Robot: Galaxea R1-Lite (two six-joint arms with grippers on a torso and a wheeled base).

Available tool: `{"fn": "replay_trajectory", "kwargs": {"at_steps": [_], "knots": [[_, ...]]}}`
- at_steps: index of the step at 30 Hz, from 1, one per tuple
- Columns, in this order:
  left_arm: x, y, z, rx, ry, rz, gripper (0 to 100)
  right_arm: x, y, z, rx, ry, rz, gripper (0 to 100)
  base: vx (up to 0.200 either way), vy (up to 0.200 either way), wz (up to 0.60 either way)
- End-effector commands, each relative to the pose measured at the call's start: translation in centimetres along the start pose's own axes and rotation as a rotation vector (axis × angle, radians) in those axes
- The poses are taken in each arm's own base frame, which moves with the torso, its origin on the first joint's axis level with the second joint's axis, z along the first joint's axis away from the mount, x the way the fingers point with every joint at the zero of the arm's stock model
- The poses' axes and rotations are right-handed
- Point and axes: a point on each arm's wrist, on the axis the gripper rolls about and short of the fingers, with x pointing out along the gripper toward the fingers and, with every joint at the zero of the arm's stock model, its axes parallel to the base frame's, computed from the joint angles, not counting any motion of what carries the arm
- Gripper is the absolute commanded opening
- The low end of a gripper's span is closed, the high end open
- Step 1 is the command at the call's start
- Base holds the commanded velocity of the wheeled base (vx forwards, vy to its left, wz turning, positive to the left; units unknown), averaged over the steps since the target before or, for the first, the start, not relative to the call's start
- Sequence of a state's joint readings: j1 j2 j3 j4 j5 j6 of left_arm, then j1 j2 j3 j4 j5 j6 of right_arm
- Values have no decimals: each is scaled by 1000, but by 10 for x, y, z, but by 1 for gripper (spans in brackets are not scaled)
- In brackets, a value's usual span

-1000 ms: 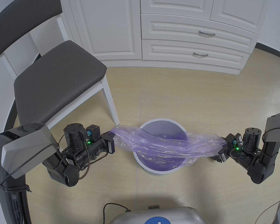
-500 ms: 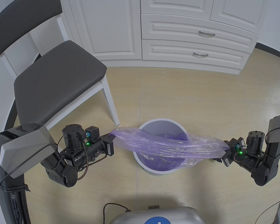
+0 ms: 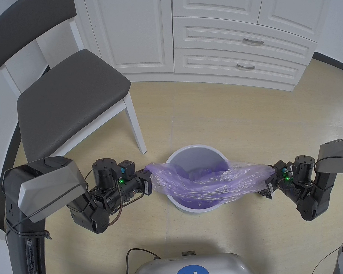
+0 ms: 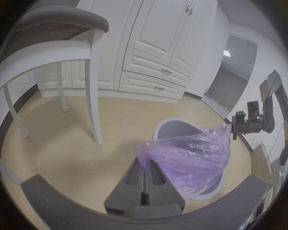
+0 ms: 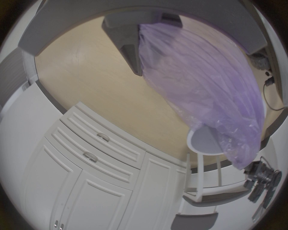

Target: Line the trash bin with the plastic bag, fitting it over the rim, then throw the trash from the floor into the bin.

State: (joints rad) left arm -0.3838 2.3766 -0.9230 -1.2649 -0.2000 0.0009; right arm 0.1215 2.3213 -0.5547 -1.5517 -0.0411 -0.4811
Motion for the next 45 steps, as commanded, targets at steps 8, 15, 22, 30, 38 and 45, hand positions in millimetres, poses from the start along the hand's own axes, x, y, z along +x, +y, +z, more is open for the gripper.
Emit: {"fn": "replay_trajectory", "kwargs": {"at_steps": [8,15,22,30,38,45], "knots": [[11,-1,-12,-30,-6,29,0,5,12,-1,64,18,-39,0,0,0,0],[-24,-2,-2,16,58,-62,0,-30,8,-8,-55,69,56,0,0,0,0],[-45,9,3,53,162,-82,0,-52,6,-21,-176,130,127,0,0,0,0],[-51,7,-14,98,225,-127,0,-74,17,-30,-237,174,238,0,0,0,0],[-63,4,-27,137,280,-157,0,-86,22,-36,-296,197,302,0,0,0,0],[-70,0,-28,142,293,-166,0,-99,25,-37,-328,188,378,0,0,0,0]]}}
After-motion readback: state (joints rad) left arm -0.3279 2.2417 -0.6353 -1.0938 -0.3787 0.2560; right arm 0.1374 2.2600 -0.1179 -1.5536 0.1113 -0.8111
